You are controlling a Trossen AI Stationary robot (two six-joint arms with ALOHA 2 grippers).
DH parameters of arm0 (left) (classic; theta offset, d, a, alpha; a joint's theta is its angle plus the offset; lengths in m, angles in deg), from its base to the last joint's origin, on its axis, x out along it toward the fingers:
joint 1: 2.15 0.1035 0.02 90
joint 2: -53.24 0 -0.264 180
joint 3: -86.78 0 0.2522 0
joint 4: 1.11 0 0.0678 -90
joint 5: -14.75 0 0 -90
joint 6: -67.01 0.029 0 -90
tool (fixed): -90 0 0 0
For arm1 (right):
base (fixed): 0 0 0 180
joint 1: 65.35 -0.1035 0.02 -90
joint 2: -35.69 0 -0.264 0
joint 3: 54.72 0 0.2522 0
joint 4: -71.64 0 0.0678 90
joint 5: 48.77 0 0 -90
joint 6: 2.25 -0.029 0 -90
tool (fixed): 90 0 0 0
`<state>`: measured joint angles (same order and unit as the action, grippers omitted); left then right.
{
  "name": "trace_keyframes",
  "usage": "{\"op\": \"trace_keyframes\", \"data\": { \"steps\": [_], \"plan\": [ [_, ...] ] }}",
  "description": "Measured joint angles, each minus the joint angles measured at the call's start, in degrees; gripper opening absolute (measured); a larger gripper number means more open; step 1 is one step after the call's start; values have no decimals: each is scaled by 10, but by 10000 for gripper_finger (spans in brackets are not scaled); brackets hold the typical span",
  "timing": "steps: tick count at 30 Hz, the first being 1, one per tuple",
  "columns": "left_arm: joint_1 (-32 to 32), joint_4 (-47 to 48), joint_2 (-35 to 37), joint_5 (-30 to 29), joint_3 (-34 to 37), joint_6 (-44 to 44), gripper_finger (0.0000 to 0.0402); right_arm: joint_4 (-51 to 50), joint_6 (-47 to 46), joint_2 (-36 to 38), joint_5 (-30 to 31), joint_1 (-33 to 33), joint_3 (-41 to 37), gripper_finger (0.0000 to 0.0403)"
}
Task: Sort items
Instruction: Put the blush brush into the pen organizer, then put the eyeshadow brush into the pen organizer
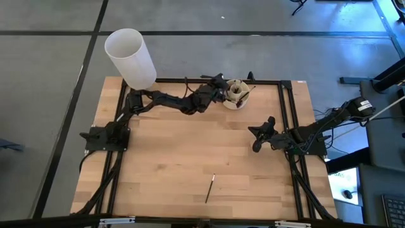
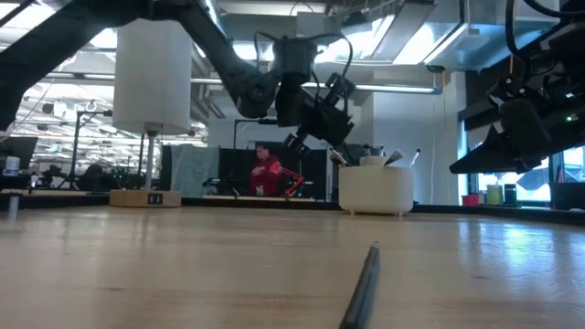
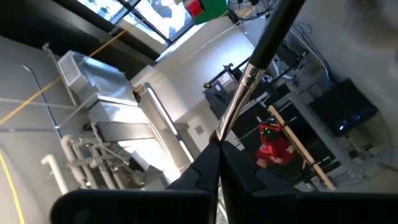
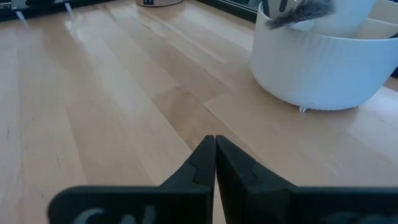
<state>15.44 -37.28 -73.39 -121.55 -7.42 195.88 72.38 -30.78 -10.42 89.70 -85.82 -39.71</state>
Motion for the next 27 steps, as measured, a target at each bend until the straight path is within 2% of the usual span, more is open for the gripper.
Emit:
{"op": "trace_keyframes", "data": {
  "steps": [8, 19, 22, 27],
  "plan": [
    [-14, 9, 0, -1, 0, 5, 14, 0, -2, 0, 0, 0, 0, 13],
    [-23, 9, 0, -1, 0, -11, 85, -3, -4, 0, 0, 0, 0, 13],
    [-28, 11, 4, -5, 0, -51, 101, -3, -4, 0, 0, 0, 0, 13],
    [-50, 19, 16, 22, 2, -128, 113, -3, -6, 0, -5, 0, 0, 13]
  ]
}}
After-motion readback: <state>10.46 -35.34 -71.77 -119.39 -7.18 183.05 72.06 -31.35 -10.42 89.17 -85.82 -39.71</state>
